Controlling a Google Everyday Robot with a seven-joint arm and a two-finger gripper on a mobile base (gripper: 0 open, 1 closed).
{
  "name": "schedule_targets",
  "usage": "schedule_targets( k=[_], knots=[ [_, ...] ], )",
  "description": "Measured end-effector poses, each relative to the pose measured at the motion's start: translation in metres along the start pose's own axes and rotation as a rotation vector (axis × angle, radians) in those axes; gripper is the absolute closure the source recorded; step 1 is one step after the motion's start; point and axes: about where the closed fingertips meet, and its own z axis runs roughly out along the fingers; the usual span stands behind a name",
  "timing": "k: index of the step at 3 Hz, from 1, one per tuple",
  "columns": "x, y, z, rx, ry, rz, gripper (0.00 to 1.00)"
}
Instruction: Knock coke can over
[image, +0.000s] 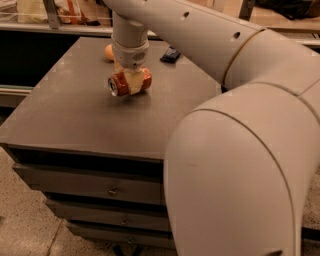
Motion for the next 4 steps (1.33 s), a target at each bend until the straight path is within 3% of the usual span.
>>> schedule_targets(
  k=[2, 4],
  knots=[
    [0.0000, 0.0078, -0.0027, -0.027, -0.020, 0.036, 0.00],
    [-0.0010, 0.0085, -0.0029, -0.028, -0.030, 0.052, 0.00]
  ],
)
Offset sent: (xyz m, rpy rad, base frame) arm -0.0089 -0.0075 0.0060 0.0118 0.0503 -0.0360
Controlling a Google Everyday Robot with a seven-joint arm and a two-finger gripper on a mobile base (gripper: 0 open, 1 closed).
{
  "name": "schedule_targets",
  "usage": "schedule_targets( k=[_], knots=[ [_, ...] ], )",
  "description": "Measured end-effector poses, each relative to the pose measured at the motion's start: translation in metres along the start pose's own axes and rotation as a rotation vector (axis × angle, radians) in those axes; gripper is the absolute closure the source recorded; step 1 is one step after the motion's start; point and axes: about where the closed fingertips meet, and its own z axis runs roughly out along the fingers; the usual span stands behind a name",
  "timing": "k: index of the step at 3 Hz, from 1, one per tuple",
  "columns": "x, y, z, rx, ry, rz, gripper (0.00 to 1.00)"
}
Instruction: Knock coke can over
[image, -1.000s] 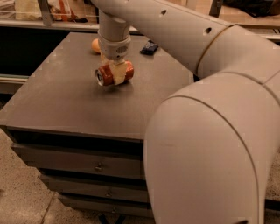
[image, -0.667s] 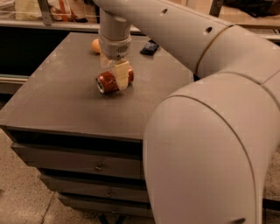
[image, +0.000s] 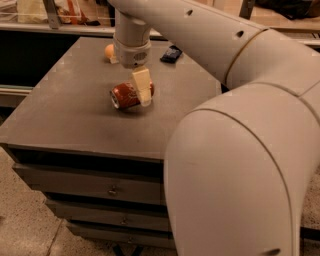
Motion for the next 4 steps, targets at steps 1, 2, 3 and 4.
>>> schedule_targets(
  k=[1, 2, 3, 4],
  knots=[
    [0.001, -0.002, -0.001, 0.011, -0.007, 0.015, 0.00],
    [0.008, -0.005, -0.006, 0.055, -0.053, 0.084, 0.00],
    [0.022, -0.007, -0.017, 0.099, -0.168, 0.201, 0.00],
    [0.041, -0.012, -0.030, 0.156, -0.254, 0.328, 0.00]
  ],
)
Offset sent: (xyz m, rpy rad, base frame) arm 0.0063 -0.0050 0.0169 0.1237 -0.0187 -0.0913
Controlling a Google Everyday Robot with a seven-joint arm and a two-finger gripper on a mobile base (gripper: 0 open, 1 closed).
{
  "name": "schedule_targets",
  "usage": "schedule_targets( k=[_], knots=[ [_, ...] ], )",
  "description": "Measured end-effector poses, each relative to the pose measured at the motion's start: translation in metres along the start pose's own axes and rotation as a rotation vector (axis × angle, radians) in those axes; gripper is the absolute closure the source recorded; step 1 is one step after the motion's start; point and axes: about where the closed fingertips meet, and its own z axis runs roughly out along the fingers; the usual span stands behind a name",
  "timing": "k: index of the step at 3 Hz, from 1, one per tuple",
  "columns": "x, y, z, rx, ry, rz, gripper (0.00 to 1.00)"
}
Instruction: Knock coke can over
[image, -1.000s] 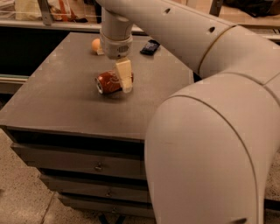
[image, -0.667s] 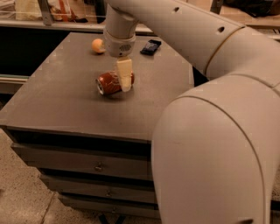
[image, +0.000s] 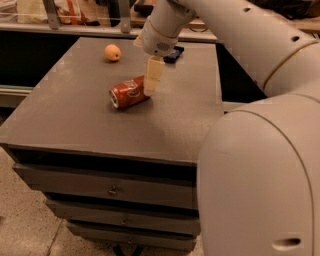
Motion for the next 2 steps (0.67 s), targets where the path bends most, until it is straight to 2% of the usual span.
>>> schedule_targets(
  k=[1, 2],
  knots=[
    [0.0123, -0.0185, -0.0143, 0.060, -0.059, 0.103, 0.00],
    [0.0123, -0.0185, -0.0141, 0.060, -0.059, 0.103, 0.00]
  ],
)
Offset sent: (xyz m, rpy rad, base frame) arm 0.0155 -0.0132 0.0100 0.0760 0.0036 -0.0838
